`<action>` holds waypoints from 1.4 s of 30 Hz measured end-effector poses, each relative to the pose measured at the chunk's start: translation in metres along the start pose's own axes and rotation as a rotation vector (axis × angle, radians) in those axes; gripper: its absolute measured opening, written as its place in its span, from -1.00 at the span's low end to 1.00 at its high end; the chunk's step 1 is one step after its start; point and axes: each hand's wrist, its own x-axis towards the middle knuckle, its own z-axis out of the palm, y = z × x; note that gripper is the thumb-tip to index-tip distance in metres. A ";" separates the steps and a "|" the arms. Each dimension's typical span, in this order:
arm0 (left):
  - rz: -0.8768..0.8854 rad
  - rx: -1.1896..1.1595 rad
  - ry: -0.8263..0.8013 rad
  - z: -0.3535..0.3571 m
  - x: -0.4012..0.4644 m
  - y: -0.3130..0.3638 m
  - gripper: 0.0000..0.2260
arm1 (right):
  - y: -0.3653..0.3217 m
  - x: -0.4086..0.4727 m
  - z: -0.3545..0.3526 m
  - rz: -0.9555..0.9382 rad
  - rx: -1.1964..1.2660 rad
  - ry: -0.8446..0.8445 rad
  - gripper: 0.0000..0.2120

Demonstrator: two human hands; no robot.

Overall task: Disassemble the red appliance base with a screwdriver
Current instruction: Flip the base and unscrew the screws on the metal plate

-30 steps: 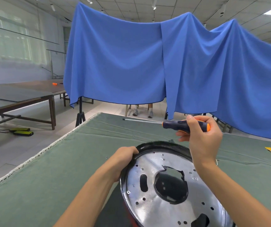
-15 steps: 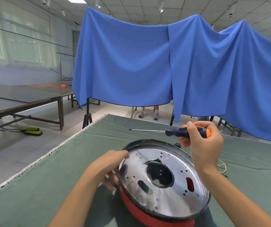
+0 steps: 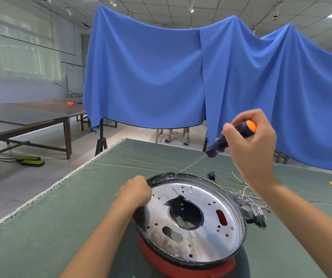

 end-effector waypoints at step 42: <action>0.686 0.314 0.044 0.038 -0.013 0.048 -0.79 | 0.006 0.021 0.005 -0.065 -0.280 -0.139 -0.85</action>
